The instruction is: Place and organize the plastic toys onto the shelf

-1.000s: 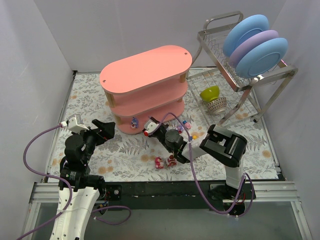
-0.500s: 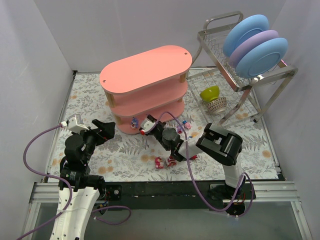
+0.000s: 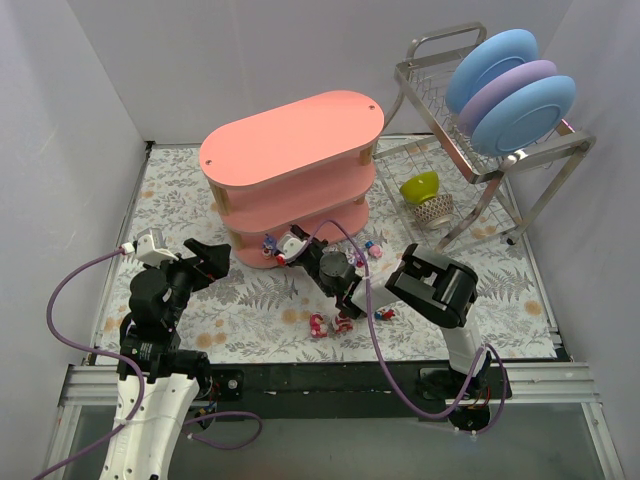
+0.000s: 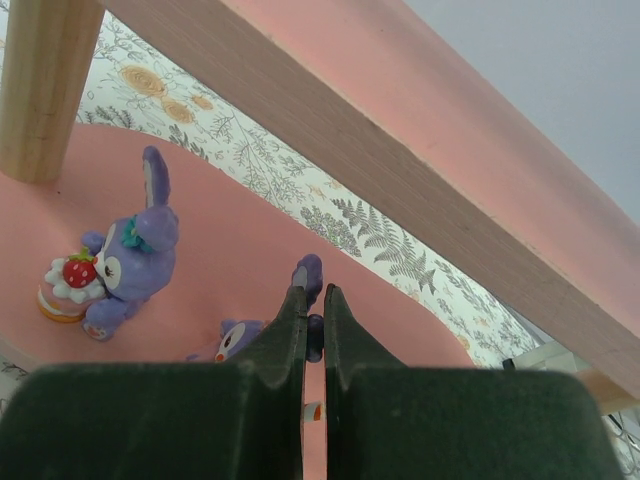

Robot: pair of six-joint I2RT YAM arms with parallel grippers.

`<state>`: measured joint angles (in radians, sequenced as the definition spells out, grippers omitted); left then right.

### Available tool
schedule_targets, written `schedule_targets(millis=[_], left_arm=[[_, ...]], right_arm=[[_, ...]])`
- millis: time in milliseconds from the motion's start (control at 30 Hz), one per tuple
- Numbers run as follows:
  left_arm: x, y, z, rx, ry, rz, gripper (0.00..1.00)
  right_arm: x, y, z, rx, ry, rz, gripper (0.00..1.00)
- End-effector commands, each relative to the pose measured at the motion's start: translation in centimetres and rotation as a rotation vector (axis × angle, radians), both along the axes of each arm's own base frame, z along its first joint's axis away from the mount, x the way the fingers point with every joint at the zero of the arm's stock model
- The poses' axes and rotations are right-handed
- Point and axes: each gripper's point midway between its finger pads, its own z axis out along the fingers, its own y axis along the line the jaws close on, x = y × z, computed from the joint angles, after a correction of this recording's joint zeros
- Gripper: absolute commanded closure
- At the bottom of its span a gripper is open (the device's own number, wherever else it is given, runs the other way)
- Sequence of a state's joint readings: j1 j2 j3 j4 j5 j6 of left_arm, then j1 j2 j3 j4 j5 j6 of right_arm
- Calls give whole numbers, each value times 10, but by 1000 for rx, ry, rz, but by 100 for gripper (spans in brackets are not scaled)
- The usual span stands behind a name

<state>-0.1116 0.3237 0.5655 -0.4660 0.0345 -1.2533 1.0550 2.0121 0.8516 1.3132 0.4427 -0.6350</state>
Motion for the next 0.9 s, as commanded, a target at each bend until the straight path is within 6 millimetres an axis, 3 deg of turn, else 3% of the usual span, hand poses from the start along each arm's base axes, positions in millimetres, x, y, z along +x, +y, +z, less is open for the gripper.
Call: schedule_targets(millis=[0, 167, 333, 533, 700, 867], left_arm=[[1, -2, 3, 10, -8, -12, 2], [1, -2, 3, 10, -9, -12, 2], [1, -2, 3, 8, -11, -14, 2], [1, -2, 3, 9, -11, -14, 2], [1, -2, 3, 8, -11, -14, 2], [1, -2, 3, 9, -9, -15, 2]], right_arm=[[-10, -24, 133, 535, -284, -5, 99], [-11, -28, 124, 523, -264, -8, 98], [-16, -34, 121, 521, -244, -2, 79], [-19, -38, 114, 504, -214, 4, 63], [-20, -40, 110, 495, -189, 6, 58], [-19, -38, 104, 474, -168, 7, 60]])
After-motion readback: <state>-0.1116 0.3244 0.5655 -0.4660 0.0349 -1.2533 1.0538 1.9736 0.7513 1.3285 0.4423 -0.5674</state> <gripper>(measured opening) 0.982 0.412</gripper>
